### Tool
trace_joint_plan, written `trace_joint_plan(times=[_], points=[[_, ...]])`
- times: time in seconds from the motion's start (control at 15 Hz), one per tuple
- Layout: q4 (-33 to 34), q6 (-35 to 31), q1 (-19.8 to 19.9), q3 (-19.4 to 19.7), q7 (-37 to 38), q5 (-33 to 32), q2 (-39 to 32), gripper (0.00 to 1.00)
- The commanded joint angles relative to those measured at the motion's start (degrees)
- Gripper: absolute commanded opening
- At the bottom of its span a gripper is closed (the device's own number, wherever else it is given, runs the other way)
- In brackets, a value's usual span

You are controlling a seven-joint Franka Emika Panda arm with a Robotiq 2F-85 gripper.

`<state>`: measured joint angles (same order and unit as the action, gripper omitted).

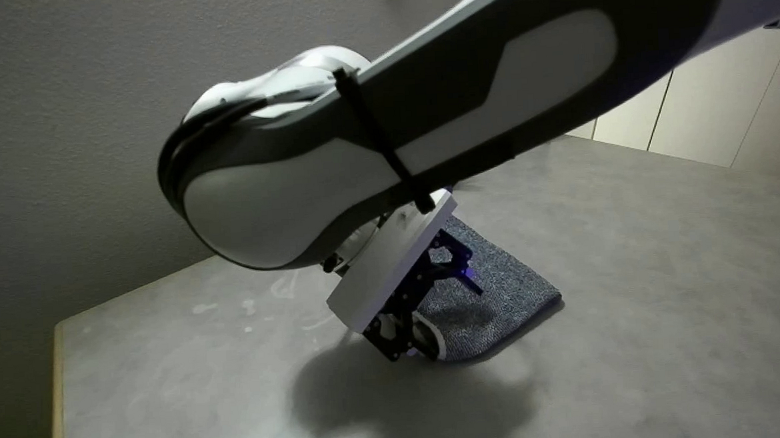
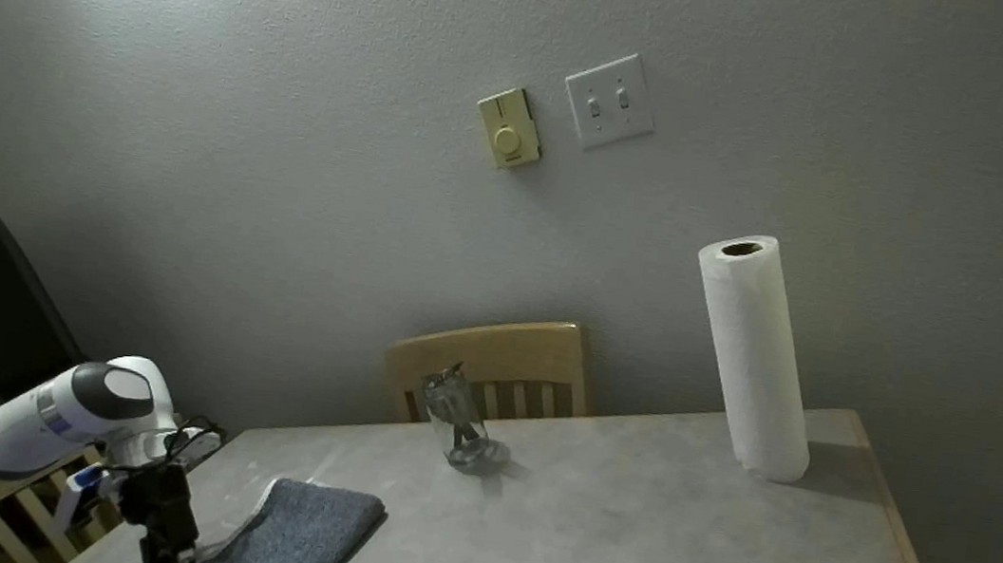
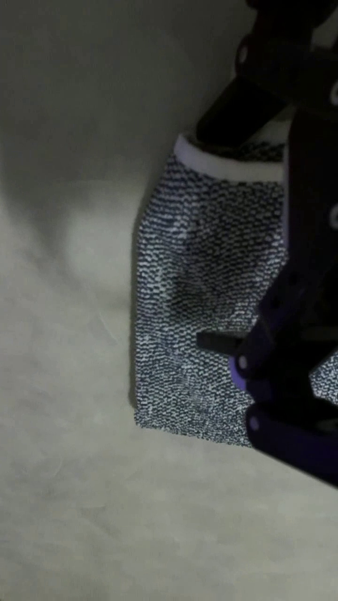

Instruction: Fold the towel then unfold it

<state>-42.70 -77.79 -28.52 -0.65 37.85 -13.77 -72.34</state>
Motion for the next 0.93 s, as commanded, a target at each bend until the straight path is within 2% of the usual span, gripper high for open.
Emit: trace_joint_plan(times=[0.0,0.87], points=[[-2.56,-0.08,-0.57,0.92,1.8,-0.89,1.16,1.0],[-1.56,8.36,-2.74,1.48,4.9,-1.58,1.82,1.0]])
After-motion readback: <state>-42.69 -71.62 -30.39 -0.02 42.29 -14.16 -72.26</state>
